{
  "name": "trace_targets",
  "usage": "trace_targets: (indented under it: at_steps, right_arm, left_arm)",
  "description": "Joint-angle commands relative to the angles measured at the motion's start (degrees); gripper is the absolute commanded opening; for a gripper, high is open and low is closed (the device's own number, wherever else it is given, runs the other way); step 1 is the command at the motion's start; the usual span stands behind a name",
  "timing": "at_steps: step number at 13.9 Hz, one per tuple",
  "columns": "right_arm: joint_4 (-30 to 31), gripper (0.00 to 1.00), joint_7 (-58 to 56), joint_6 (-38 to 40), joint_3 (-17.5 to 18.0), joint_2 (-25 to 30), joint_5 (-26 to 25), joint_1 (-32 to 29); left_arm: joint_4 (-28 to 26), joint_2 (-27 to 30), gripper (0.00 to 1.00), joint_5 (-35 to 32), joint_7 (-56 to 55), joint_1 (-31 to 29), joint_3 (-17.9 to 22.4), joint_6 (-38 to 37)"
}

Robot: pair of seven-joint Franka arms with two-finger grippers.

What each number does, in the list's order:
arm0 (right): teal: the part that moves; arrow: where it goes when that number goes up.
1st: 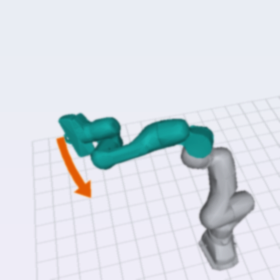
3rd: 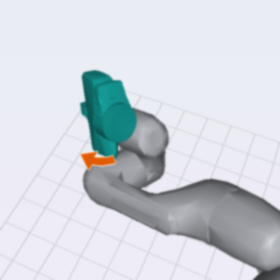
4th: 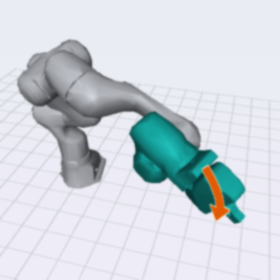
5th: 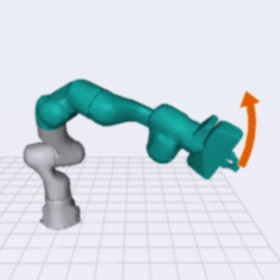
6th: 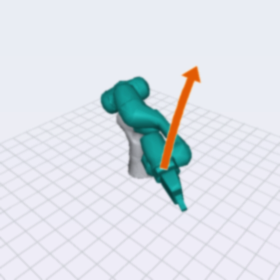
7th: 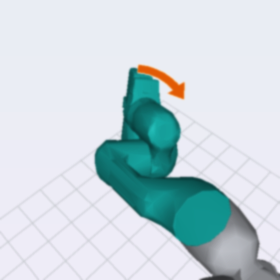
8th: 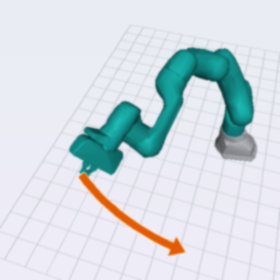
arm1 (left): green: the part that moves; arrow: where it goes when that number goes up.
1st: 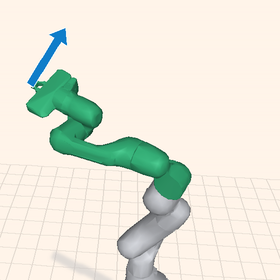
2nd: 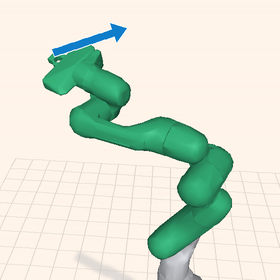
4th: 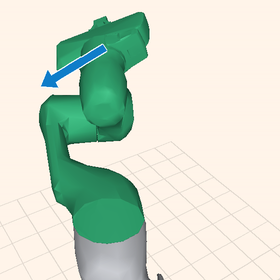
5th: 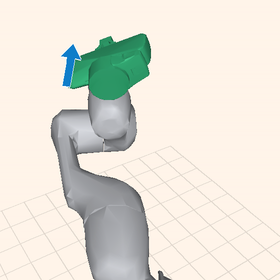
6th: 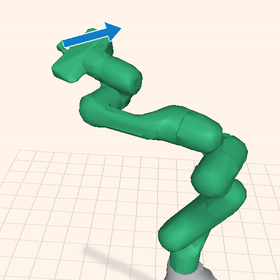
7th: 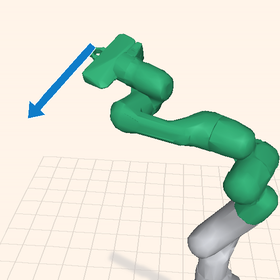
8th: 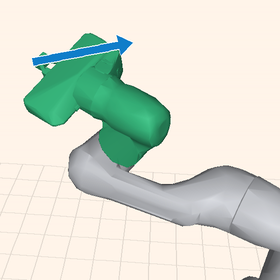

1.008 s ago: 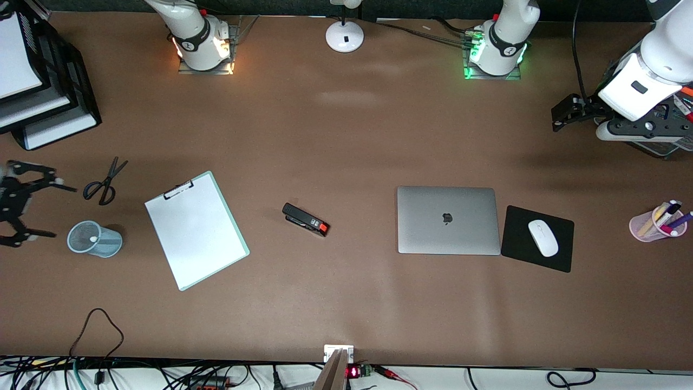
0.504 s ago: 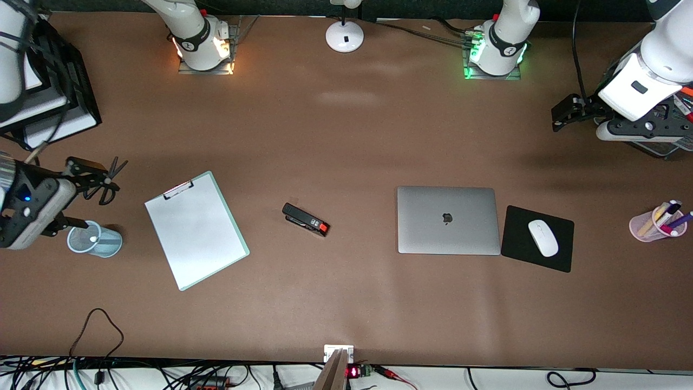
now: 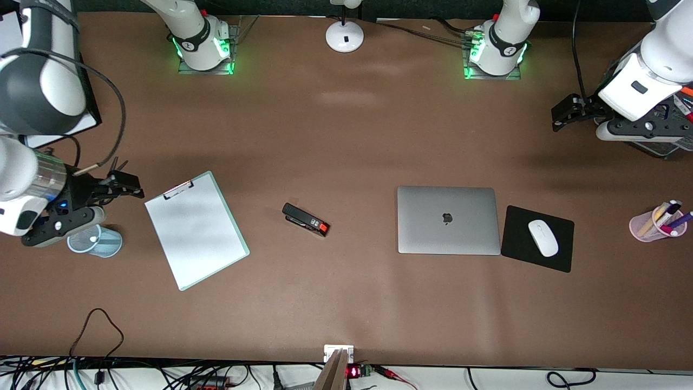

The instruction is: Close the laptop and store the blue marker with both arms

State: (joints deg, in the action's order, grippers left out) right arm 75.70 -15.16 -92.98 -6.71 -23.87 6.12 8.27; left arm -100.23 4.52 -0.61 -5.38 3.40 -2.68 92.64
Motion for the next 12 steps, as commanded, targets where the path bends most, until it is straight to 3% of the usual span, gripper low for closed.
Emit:
trace_targets:
  at_steps: [1,4,7,12]
  right_arm:
    - [10.1,1.0,10.6,-2.3,0.2,5.0,-2.1,0.1]
    - [11.0,1.0,13.1,-1.1,-0.1,7.0,-3.7,-1.7]
    - [10.3,1.0,11.0,-1.9,-0.1,9.0,-3.4,-8.8]
    - [1.1,1.0,10.8,8.8,0.2,9.8,-6.6,-7.6]
  left_arm:
    - [0.3,0.1,1.0,1.0,1.0,0.3,0.5,-0.6]
    - [0.3,0.1,1.0,1.0,0.9,0.3,0.5,-0.6]
    - [0.3,0.1,1.0,1.0,0.9,0.3,0.5,-0.6]
    - [0.3,0.0,1.0,1.0,0.9,0.3,0.5,-0.6]
